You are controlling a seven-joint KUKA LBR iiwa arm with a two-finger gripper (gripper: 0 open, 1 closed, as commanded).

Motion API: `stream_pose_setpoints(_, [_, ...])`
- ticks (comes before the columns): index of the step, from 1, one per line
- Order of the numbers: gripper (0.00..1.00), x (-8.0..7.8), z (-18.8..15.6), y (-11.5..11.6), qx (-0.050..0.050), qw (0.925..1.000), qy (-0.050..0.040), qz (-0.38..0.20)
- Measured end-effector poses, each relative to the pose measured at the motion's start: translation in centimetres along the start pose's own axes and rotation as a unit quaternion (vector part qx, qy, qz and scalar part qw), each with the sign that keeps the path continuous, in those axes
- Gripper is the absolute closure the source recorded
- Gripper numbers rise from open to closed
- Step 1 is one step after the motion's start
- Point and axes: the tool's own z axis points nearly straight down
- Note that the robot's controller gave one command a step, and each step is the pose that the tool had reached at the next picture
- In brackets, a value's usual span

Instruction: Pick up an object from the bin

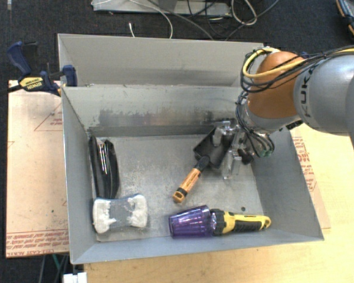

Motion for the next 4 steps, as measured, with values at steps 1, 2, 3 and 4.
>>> stream_pose_setpoints(1, [0.0,0.3,-1.4,0.2,-0.001,1.0,0.0051,0.0])
stream_pose_setpoints(2, [1.0,-1.7,1.1,1.9,-0.001,0.998,0.0027,-0.063])
stream_pose_setpoints(3, [1.0,-1.7,1.1,1.9,-0.002,0.998,0.0027,-0.063])
stream_pose_setpoints(4, [1.0,-1.1,0.9,1.7,-0.002,0.9982,0.0012,-0.061])
